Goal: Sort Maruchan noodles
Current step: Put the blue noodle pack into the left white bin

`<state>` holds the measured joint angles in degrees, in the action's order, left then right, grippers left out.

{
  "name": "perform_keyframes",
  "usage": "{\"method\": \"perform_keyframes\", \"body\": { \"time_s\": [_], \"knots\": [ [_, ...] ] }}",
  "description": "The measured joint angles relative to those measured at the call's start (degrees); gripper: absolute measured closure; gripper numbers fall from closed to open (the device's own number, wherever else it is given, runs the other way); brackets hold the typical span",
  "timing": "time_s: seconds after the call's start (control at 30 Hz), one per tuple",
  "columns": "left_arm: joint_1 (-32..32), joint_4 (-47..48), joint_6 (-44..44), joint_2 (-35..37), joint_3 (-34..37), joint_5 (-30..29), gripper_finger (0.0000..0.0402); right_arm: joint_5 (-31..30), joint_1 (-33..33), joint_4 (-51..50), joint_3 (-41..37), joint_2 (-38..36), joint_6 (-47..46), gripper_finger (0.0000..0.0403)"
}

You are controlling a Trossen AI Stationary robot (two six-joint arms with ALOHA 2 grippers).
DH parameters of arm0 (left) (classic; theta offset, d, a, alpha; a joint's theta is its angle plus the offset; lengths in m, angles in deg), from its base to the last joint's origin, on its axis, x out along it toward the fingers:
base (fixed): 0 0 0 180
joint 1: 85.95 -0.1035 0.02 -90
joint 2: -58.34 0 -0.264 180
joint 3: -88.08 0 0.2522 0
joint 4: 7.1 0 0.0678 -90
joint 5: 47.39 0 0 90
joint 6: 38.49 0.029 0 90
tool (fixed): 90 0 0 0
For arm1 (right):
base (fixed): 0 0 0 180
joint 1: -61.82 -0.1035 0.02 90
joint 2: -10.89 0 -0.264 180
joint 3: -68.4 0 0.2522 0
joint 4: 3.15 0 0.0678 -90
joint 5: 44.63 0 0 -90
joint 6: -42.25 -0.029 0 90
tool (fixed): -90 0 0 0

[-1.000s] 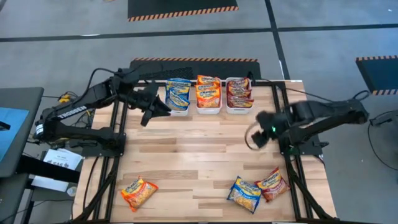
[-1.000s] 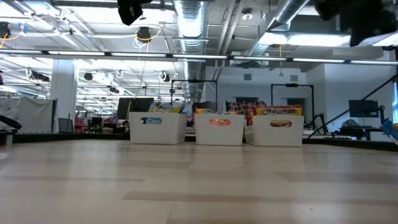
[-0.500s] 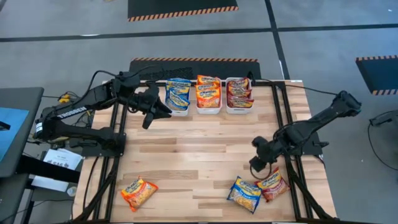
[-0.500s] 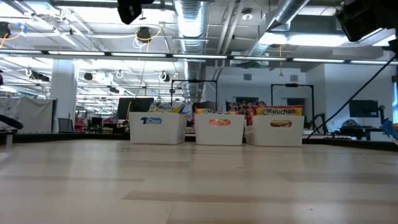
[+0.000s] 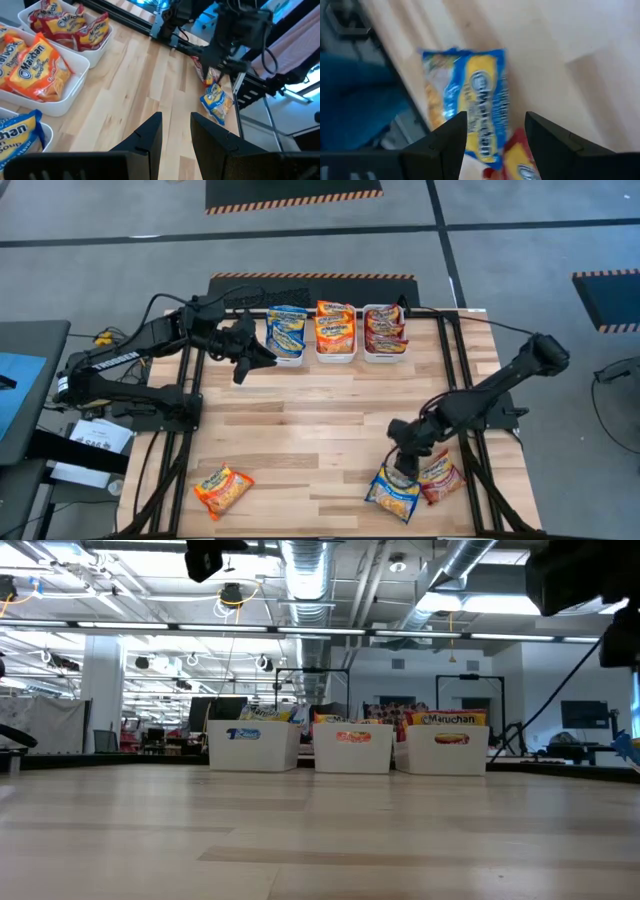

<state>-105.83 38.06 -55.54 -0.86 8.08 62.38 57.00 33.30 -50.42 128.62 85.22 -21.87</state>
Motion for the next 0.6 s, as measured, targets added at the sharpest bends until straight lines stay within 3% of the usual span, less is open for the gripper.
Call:
{"method": "perform_keyframes", "body": {
  "time_s": [0.37, 0.6],
  "knots": [
    [0.0, 0.0, -1.4, 0.0, 0.0, -2.5, 0.0315, 9.0, 0.0, 6.7, 0.0, 10.5, 5.6, 0.0178],
    [0.0, 0.0, -1.5, 0.0, 0.0, -2.5, 0.0315, 10.8, 0.0, 13.2, 0.0, 15.9, 6.3, 0.0178]
  ]
}}
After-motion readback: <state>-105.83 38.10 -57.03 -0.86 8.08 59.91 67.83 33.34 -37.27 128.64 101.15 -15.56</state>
